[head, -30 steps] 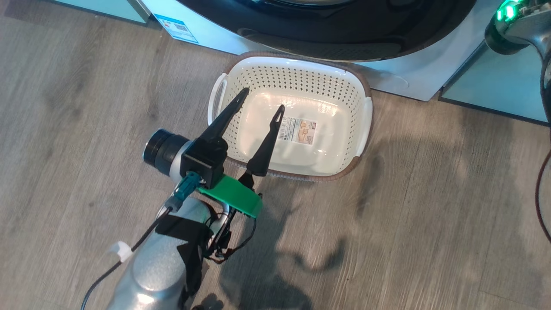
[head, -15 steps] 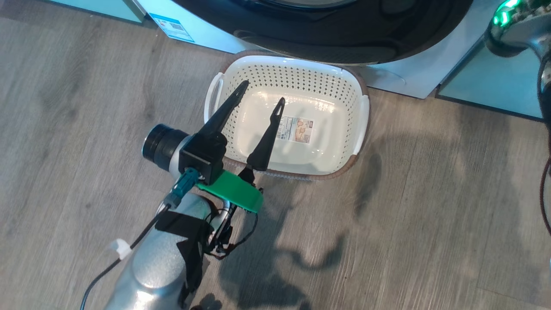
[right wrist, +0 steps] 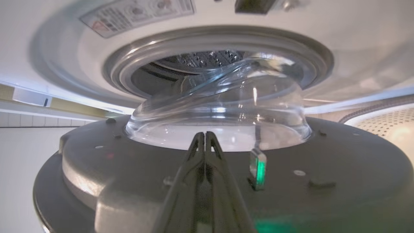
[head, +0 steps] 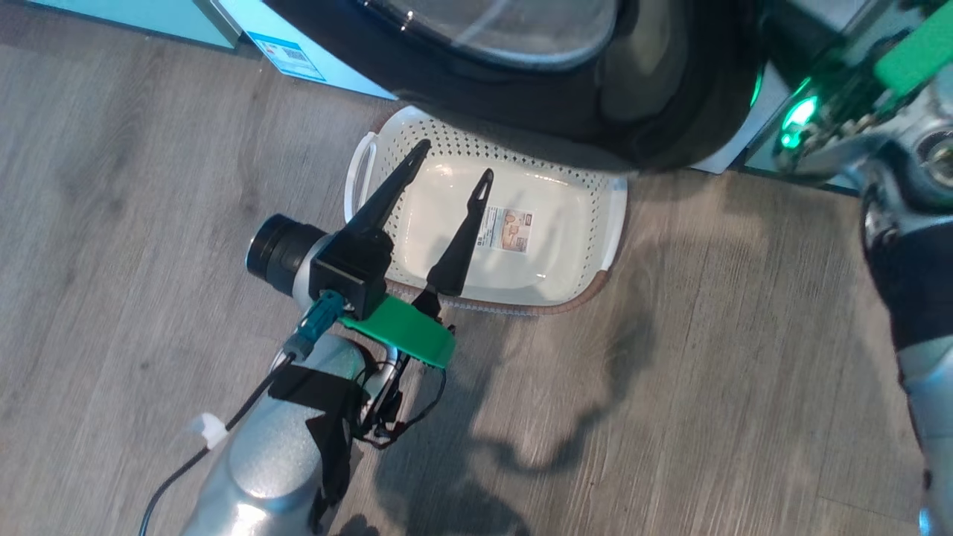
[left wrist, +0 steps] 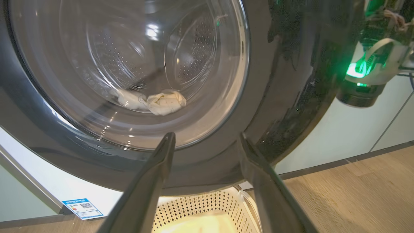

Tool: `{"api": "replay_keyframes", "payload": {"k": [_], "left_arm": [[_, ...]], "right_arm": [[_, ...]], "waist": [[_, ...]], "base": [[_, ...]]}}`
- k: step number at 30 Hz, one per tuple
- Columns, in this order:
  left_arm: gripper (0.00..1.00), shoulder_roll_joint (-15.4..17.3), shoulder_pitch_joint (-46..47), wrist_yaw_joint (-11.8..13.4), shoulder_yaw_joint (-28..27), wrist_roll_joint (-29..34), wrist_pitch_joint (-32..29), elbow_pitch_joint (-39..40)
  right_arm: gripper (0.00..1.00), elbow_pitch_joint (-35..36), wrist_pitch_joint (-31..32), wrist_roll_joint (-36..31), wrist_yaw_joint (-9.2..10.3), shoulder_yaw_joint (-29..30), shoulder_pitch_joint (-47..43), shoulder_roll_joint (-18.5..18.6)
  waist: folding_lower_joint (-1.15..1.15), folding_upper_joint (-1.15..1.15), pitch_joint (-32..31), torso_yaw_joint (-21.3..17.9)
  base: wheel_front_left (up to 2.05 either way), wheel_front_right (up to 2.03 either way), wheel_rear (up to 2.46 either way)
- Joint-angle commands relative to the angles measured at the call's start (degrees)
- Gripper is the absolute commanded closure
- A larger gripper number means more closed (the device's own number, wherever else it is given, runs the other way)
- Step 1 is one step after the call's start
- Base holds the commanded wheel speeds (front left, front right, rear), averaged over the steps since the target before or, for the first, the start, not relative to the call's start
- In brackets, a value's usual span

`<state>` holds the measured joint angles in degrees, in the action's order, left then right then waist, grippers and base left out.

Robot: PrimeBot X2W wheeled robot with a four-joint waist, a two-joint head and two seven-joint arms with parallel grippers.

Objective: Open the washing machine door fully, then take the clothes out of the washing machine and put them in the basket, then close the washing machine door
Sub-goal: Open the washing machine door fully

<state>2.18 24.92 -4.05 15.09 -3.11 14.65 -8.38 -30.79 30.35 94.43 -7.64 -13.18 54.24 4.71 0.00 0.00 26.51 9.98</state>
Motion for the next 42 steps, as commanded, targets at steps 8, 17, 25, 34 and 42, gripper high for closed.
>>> {"api": "replay_keyframes", "payload": {"k": [8,17,25,34,42], "left_arm": [[0.00,0.70,-0.24,0.03,-1.64,0.09,0.35,1.23],[0.00,0.70,-2.86,0.25,-1.42,-0.12,0.35,0.74],[0.00,0.70,-5.06,0.31,-1.42,-0.50,0.35,0.59],[0.00,0.70,-7.72,-0.15,-1.24,-0.24,0.35,0.09],[0.00,0.72,-10.39,-0.61,-1.37,0.14,0.35,-0.39]], "right_arm": [[1.00,4.80,3.04,2.88,0.15,-3.99,-4.91,-1.82],[1.00,8.03,4.76,4.88,0.15,-6.38,-11.00,-1.82],[1.00,9.68,5.00,6.55,0.15,-8.12,-15.37,-1.79],[1.00,10.25,4.88,8.45,0.15,-10.01,-19.57,-1.79],[1.00,10.51,4.02,10.36,0.15,-11.88,-23.32,-1.80]], "waist": [[0.00,0.00,-1.91,0.58],[0.00,0.00,-5.13,1.75],[0.00,0.00,-8.09,3.61],[0.00,0.00,-11.95,5.50],[0.00,0.00,-15.58,7.30]], "base": [[0.00,0.00,0.00],[0.00,0.00,0.00],[0.00,0.00,0.00],[0.00,0.00,0.00],[0.00,0.00,0.00]]}}
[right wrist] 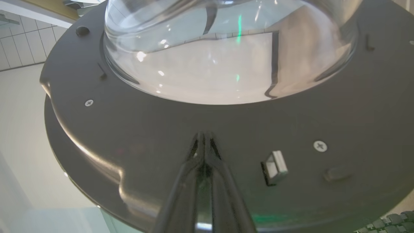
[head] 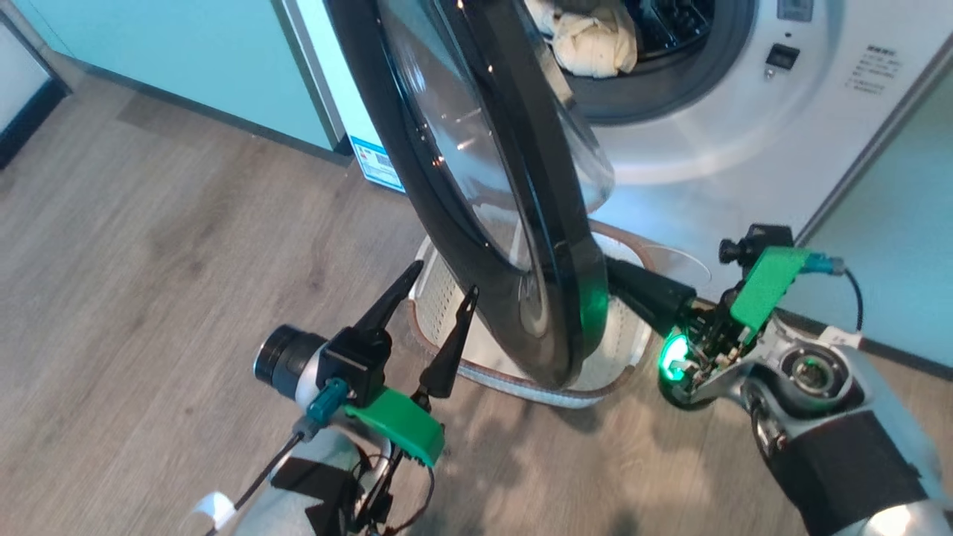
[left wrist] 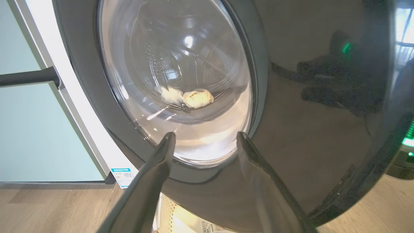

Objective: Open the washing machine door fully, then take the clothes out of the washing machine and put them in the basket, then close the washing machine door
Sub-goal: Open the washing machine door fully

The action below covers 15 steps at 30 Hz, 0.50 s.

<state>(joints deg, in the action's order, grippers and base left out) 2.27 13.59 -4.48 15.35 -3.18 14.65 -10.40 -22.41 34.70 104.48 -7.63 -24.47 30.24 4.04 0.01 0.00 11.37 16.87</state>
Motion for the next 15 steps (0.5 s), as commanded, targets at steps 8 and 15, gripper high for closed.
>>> {"api": "replay_keyframes", "payload": {"k": [8,15], "left_arm": [[0.00,0.69,-0.34,-0.54,-2.10,0.54,0.35,1.67],[0.00,0.67,-0.61,-0.45,-2.49,0.50,0.35,1.79]], "right_arm": [[1.00,1.83,-1.68,1.93,0.14,-2.15,-0.81,-1.14],[1.00,1.71,-3.62,2.56,0.14,-2.21,-0.73,-1.15]], "waist": [[-0.01,0.00,-1.64,1.10],[-0.01,0.00,-1.81,0.48]], "base": [[0.00,0.00,0.00],[0.00,0.00,0.00]]}}
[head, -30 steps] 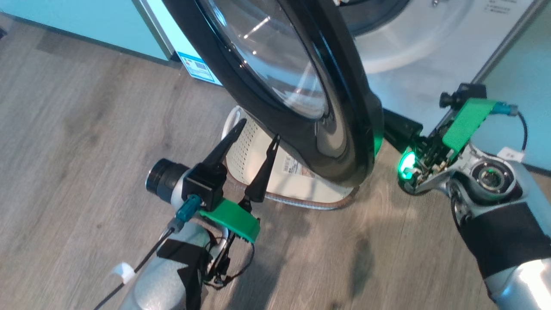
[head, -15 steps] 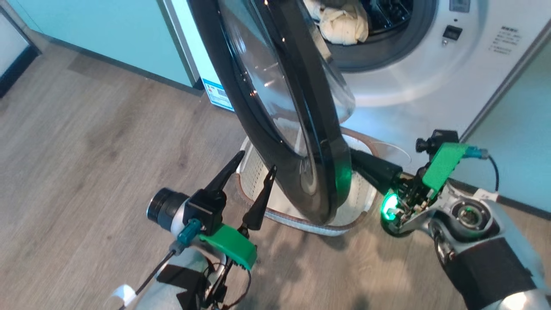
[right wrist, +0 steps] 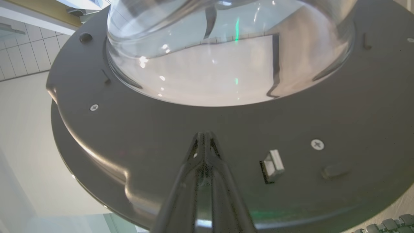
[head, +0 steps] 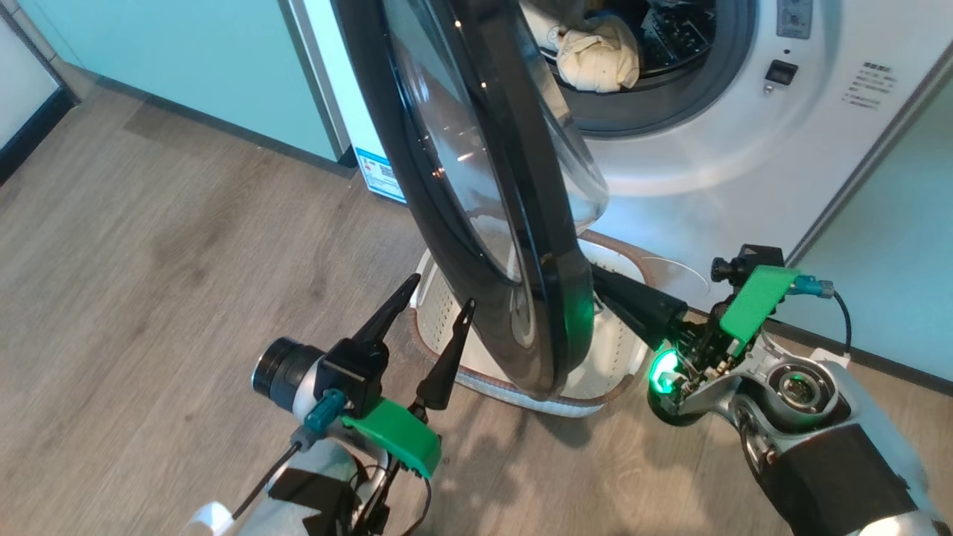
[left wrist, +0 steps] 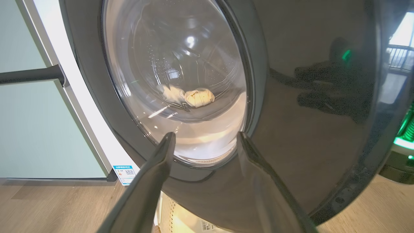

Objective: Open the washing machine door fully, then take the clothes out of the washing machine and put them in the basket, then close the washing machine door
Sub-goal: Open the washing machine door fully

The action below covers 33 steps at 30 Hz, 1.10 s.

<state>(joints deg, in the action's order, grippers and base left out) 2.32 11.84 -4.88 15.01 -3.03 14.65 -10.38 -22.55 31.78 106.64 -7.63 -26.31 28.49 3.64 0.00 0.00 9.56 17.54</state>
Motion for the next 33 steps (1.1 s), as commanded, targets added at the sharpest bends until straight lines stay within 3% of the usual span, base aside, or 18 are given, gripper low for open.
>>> {"api": "replay_keyframes", "payload": {"k": [1,13,18,19,20,21,22,27,33], "left_arm": [[0.00,0.61,1.11,-0.01,-2.20,0.34,0.35,1.76],[0.00,0.69,1.27,0.10,-3.29,0.28,0.35,1.88],[0.00,0.92,0.91,-0.03,-3.92,0.51,0.35,1.89],[0.00,0.94,0.87,-0.04,-4.08,0.53,0.35,1.90],[0.00,0.96,0.85,-0.04,-4.26,0.54,0.35,1.91],[0.00,0.97,0.82,-0.03,-4.45,0.55,0.35,1.95],[0.00,0.99,0.78,-0.01,-4.64,0.55,0.35,1.99],[0.00,1.10,0.60,0.06,-5.61,0.61,0.35,2.18],[0.00,1.13,0.62,-0.04,-6.23,0.76,0.35,2.20]], "right_arm": [[1.00,1.97,-1.18,0.41,0.14,-0.18,1.05,-0.75],[1.00,10.83,-15.00,-4.86,0.14,8.35,0.20,-0.76],[1.00,17.04,-22.98,-11.80,0.14,12.53,-1.05,-0.76],[0.89,18.27,-24.86,-13.90,0.14,13.08,-1.30,-0.62],[0.47,19.57,-26.98,-16.24,0.14,13.53,-1.56,-0.39],[0.16,20.62,-28.91,-17.81,0.14,13.92,-1.97,-0.39],[0.00,21.62,-30.86,-19.43,0.14,14.29,-2.34,-0.28],[0.00,21.95,-39.90,-29.97,0.14,12.74,-4.31,2.82],[0.00,14.39,-45.81,-39.73,0.14,12.19,-5.43,5.81]], "waist": [[0.00,0.00,-0.05,-0.35],[0.00,0.00,0.06,-3.50],[0.00,0.00,0.08,-4.57],[0.00,0.00,0.08,-4.73],[0.00,0.00,0.11,-4.88],[0.00,0.00,0.12,-5.06],[0.00,0.00,0.09,-5.22],[0.00,0.00,0.07,-6.03],[0.00,0.00,0.03,-6.64]], "base": [[0.00,0.00,0.00],[0.00,0.00,0.00],[0.00,0.00,0.00],[0.00,0.00,0.00],[0.00,0.00,0.00],[0.00,0.00,0.00],[0.00,0.00,0.00],[0.00,0.00,0.00],[0.00,0.00,0.00]]}}
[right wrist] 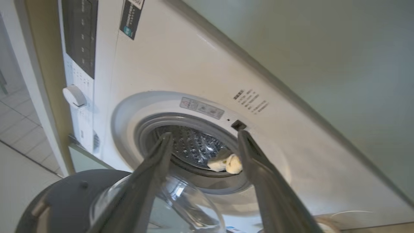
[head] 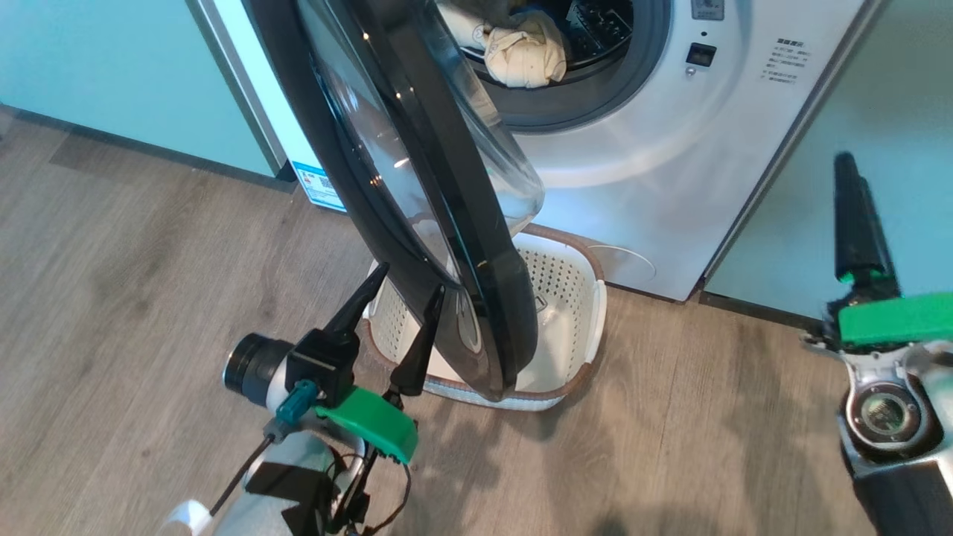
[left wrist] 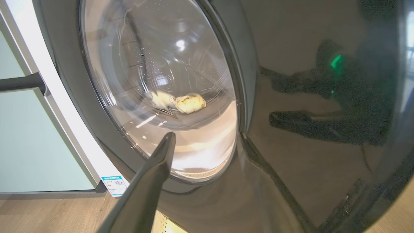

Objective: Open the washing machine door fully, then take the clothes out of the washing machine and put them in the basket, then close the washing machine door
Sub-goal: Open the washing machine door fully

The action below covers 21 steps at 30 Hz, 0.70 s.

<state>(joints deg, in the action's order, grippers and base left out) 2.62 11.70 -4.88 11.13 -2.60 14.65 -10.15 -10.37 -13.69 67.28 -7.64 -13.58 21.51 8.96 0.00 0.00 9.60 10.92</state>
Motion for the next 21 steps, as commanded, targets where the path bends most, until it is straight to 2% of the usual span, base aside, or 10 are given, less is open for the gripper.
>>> {"api": "replay_keyframes", "payload": {"k": [1,3,6,13,16,21], "left_arm": [[0.00,0.84,0.70,-0.04,-2.48,0.35,0.35,2.02],[0.00,0.87,0.52,0.04,-2.78,0.41,0.35,2.15],[0.00,0.97,0.26,0.16,-3.20,0.52,0.35,2.28],[0.00,1.21,-0.16,0.55,-4.64,0.38,0.35,2.37],[0.00,1.30,-0.16,0.74,-5.34,0.32,0.35,2.55],[0.00,1.58,-0.60,0.93,-6.49,0.24,0.35,2.79]], "right_arm": [[0.00,1.09,-0.74,-1.84,0.15,0.15,1.39,0.52],[0.00,-0.65,-1.15,-6.56,0.15,1.49,1.09,1.24],[0.00,-0.67,-1.26,-14.58,0.15,6.69,-0.11,0.74],[0.00,7.51,-1.29,-39.49,0.15,15.18,-8.34,-1.87],[0.00,11.75,-1.29,-46.03,0.15,16.97,-12.90,-3.60],[0.00,15.93,-1.30,-51.98,0.15,16.46,-20.71,-5.42]], "waist": [[0.00,0.00,0.00,-0.18],[0.00,0.00,0.05,-0.57],[0.00,0.00,0.23,-1.23],[0.00,0.00,0.25,-2.73],[0.00,0.00,0.18,-3.19],[0.00,0.00,-0.19,-4.00]], "base": [[0.00,0.00,0.00],[0.00,0.00,0.00],[0.00,0.00,0.00],[0.00,0.00,0.00],[0.00,0.00,0.00],[0.00,0.00,0.00]]}}
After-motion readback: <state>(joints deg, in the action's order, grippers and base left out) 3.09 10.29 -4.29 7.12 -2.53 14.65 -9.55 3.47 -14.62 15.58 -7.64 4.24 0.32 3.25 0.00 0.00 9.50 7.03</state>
